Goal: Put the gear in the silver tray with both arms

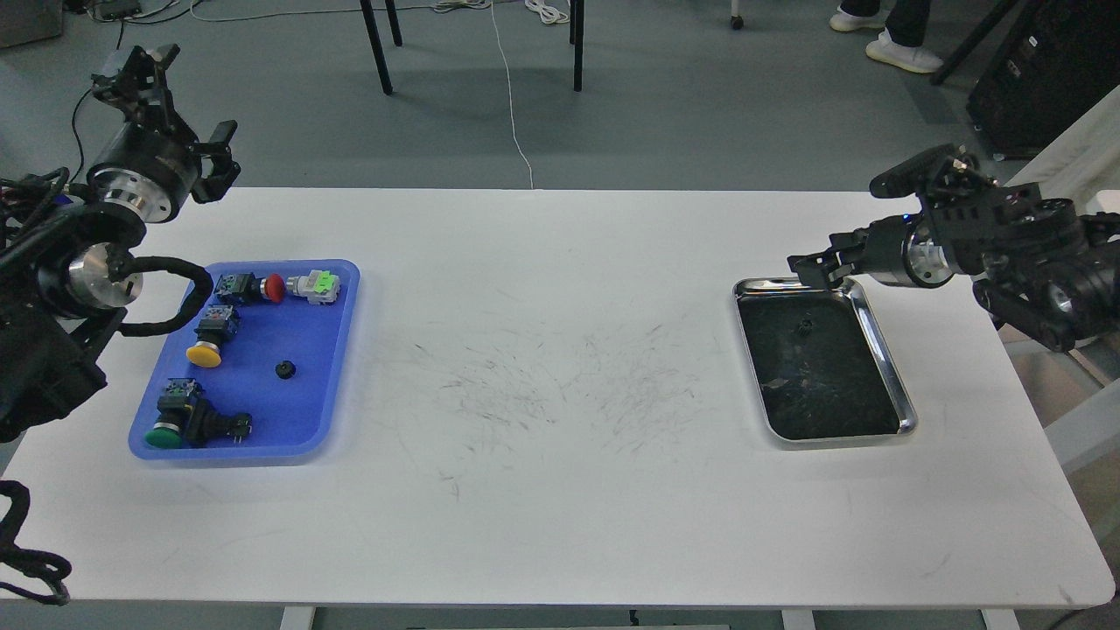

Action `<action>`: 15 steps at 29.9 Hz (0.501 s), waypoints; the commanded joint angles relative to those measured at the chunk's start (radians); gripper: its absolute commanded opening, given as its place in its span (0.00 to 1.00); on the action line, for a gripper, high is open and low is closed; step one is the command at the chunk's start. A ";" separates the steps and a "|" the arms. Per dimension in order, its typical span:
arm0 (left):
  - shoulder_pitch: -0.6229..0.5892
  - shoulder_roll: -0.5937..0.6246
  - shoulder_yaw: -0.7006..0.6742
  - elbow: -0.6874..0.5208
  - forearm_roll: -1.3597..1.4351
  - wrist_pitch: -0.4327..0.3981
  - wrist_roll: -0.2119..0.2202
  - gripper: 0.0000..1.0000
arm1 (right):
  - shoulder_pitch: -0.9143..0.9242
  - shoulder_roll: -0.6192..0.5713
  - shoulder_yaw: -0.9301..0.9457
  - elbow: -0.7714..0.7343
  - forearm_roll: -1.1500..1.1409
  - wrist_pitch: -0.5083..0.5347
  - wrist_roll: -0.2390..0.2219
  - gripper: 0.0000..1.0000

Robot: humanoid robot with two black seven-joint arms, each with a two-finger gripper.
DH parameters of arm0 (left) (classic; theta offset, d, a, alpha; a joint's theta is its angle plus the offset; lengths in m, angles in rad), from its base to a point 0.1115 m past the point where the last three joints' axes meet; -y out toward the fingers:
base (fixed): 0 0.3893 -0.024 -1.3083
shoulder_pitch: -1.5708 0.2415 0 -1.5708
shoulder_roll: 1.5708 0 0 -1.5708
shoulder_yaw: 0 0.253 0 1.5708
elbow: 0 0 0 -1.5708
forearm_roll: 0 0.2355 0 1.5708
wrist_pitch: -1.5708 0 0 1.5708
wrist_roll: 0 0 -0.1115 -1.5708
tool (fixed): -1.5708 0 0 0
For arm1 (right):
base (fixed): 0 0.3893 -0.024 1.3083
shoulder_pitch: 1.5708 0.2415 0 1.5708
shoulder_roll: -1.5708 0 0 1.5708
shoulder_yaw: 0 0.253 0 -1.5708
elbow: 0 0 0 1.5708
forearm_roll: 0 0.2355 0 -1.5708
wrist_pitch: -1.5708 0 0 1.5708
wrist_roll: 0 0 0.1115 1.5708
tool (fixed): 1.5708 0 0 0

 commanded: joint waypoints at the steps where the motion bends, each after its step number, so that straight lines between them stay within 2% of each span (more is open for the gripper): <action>1: 0.029 0.039 0.006 -0.085 -0.009 0.029 0.070 0.98 | -0.007 -0.070 0.131 0.009 0.000 -0.001 -0.001 0.76; 3: 0.039 0.048 0.009 -0.107 -0.008 0.074 0.092 0.98 | -0.018 -0.097 0.175 0.015 0.000 0.000 -0.001 0.76; 5: 0.045 0.056 0.002 -0.116 -0.008 0.097 0.095 0.98 | -0.032 -0.105 0.188 0.018 0.002 0.000 -0.001 0.76; 10: 0.073 0.081 -0.008 -0.121 -0.014 0.092 0.095 0.97 | -0.041 -0.130 0.196 0.018 0.028 -0.003 -0.001 0.76; 13: 0.096 0.075 -0.081 -0.127 -0.067 0.082 0.095 0.97 | -0.041 -0.130 0.231 0.018 0.151 -0.003 -0.004 0.77; 15: 0.127 0.074 -0.138 -0.145 -0.095 0.063 0.096 0.98 | -0.043 -0.130 0.270 0.015 0.271 -0.001 -0.007 0.83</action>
